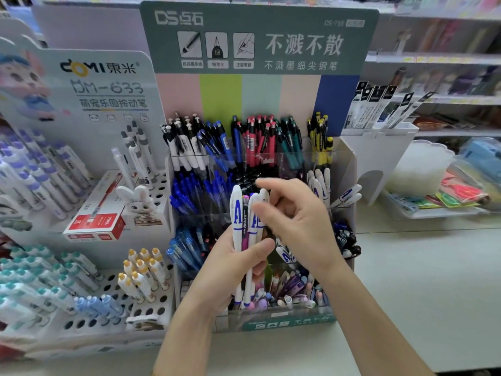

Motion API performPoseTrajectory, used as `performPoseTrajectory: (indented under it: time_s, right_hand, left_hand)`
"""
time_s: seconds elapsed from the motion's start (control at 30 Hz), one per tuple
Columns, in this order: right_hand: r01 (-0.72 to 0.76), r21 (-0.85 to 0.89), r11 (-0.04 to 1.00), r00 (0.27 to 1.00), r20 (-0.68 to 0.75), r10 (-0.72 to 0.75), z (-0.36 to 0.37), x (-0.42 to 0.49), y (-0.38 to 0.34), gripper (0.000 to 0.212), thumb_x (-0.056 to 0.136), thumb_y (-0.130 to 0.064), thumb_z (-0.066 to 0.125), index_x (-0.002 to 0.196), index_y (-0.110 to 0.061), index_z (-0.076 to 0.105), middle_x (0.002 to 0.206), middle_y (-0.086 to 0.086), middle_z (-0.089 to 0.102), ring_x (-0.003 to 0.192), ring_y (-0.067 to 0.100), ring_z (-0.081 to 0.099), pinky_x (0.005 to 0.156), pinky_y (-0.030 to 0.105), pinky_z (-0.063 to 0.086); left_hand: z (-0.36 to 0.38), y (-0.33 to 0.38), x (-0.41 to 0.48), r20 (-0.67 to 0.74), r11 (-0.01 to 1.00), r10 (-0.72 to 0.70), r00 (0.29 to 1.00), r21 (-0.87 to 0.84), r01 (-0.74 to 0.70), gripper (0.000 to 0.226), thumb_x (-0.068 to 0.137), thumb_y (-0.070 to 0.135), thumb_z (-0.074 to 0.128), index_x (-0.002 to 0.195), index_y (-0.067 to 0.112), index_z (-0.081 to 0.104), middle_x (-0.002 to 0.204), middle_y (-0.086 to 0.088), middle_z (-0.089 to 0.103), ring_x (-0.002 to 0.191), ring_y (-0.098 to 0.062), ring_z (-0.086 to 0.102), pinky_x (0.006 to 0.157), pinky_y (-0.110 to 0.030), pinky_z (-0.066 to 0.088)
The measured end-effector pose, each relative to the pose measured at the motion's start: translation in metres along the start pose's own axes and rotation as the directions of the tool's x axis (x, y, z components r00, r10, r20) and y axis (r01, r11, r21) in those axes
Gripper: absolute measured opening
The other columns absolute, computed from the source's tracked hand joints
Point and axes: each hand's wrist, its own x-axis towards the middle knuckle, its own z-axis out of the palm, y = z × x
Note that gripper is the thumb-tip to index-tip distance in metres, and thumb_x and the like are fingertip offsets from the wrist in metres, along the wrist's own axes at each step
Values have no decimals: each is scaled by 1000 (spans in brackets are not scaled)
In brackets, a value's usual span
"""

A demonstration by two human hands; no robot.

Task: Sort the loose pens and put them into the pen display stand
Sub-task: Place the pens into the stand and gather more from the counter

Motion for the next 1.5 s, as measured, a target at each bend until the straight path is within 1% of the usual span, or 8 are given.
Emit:
performPoseTrajectory:
  time_s: [0.13, 0.5, 0.6, 0.83, 0.97, 1.2, 1.3, 1.5]
  right_hand:
    - [-155, 110, 982, 984, 107, 143, -12, -4, -5, 26, 82, -10, 71, 104, -19, 60, 81, 0, 59, 58, 17, 60, 50, 35, 53]
    - [-335, 227, 914, 934, 207, 291, -41, -12, -3, 24, 83, -1, 68, 100, -9, 54, 70, -6, 57, 51, 1, 50, 45, 12, 38]
    - [-337, 229, 913, 940, 136, 313, -40, -17, 3, 19, 85, -1, 66, 97, -11, 56, 67, -8, 57, 53, 0, 51, 48, 11, 39]
    - [-358, 302, 884, 924, -21, 381, -58, -21, 13, 14, 94, -7, 55, 90, -16, 44, 76, 19, 56, 49, 12, 37, 44, 20, 30]
    - [-234, 80, 969, 949, -200, 246, -60, -29, 16, 21, 91, -11, 61, 87, -23, 44, 70, -3, 52, 53, 4, 46, 53, 16, 37]
    - [-123, -184, 975, 963, -261, 72, -22, -47, 21, 25, 89, -5, 63, 95, -14, 40, 73, -12, 51, 66, -7, 54, 56, 3, 37]
    - [-28, -346, 938, 957, -280, -75, -14, -50, 31, 36, 89, -9, 64, 96, -27, 34, 78, -6, 56, 68, 6, 55, 60, 10, 41]
    - [26, -622, 782, 949, -232, -215, -8, -50, 48, 36, 85, -9, 69, 97, -19, 36, 71, 3, 56, 57, 18, 51, 47, 28, 44]
  left_hand:
    - [9, 1, 2, 6, 1000, -20, 1000, 16, 20, 33, 76, 37, 73, 96, 13, 62, 67, -5, 55, 53, -15, 47, 48, -27, 42]
    - [27, -5, 10, -22, 991, -77, 997, 106, 78, 38, 85, 43, 60, 114, 18, 58, 71, -2, 62, 58, -15, 55, 50, -26, 45]
    - [31, -4, 11, -26, 989, -91, 996, 112, 94, 31, 86, 43, 59, 106, 19, 61, 71, -2, 65, 59, -18, 58, 51, -27, 48]
    - [19, -3, 10, -243, 967, -71, 967, 222, 126, 11, 98, 20, 53, 100, 9, 53, 83, -19, 70, 63, -18, 69, 55, -33, 58]
    - [9, -9, 9, -381, 935, 9, 925, 330, 127, 2, 98, 18, 51, 98, 16, 50, 79, -12, 69, 68, -25, 70, 63, -44, 57]
    - [16, -5, 6, -343, 974, -26, 939, 203, 101, 8, 98, 15, 51, 100, 8, 50, 72, -8, 66, 55, -13, 64, 50, -26, 54]
    - [18, -4, 6, -318, 985, -41, 947, 148, 92, 11, 97, 15, 52, 102, 4, 51, 69, -6, 67, 55, -12, 63, 49, -24, 52]
    - [17, -3, 8, -286, 985, -14, 958, 160, 62, 23, 97, 16, 53, 104, -6, 53, 69, -4, 66, 54, -11, 58, 50, -25, 50]
